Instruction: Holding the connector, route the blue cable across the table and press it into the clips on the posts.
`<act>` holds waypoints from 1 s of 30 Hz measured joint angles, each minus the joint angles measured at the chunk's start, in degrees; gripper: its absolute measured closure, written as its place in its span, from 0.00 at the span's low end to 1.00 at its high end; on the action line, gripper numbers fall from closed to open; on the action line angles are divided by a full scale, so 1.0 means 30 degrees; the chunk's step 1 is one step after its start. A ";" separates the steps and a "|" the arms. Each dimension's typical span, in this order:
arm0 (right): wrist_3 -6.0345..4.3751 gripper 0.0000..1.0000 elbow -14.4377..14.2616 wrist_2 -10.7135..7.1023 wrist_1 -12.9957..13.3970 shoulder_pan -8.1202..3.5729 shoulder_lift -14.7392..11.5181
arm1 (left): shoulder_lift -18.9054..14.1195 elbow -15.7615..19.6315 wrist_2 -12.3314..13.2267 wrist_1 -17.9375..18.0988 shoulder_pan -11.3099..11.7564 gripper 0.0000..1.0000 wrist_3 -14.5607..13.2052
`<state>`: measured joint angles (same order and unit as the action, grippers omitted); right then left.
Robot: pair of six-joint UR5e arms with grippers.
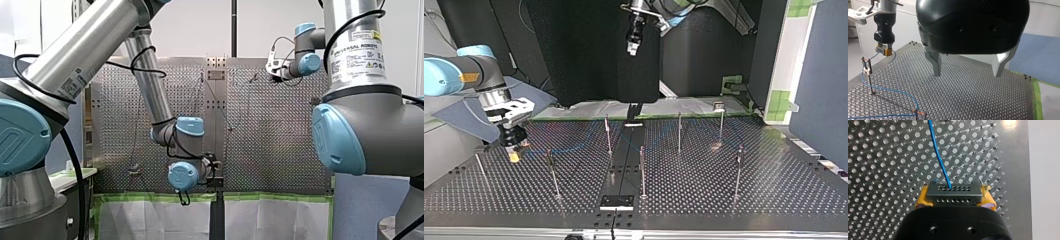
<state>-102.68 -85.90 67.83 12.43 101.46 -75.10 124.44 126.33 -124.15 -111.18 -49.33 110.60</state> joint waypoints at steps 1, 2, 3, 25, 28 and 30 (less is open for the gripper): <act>0.0000 1.00 -0.0002 0.0001 0.0004 -0.0012 0.0000 | 0.0000 0.0085 0.0001 0.0153 0.0002 0.00 -0.0004; 0.0001 1.00 -0.0002 0.0005 0.0010 -0.0036 -0.0001 | 0.0001 0.0145 0.0002 0.0282 0.0001 0.00 -0.0006; 0.0000 1.00 -0.0004 0.0008 0.0013 -0.0055 -0.0001 | 0.0005 0.0198 0.0001 0.0417 0.0002 0.00 -0.0009; 0.0000 1.00 -0.0006 0.0010 0.0018 -0.0111 -0.0004 | 0.0014 0.0274 0.0002 0.0641 0.0002 0.00 -0.0014; 0.0000 1.00 -0.0006 0.0010 0.0018 -0.0112 -0.0004 | 0.0014 0.0274 0.0002 0.0641 0.0002 0.00 -0.0014; -0.0001 1.00 -0.0007 0.0010 0.0018 -0.0112 -0.0004 | 0.0013 0.0274 0.0002 0.0641 0.0002 0.00 -0.0014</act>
<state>-102.68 -85.92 67.86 12.49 101.12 -75.12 124.48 127.16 -124.14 -109.26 -49.33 110.56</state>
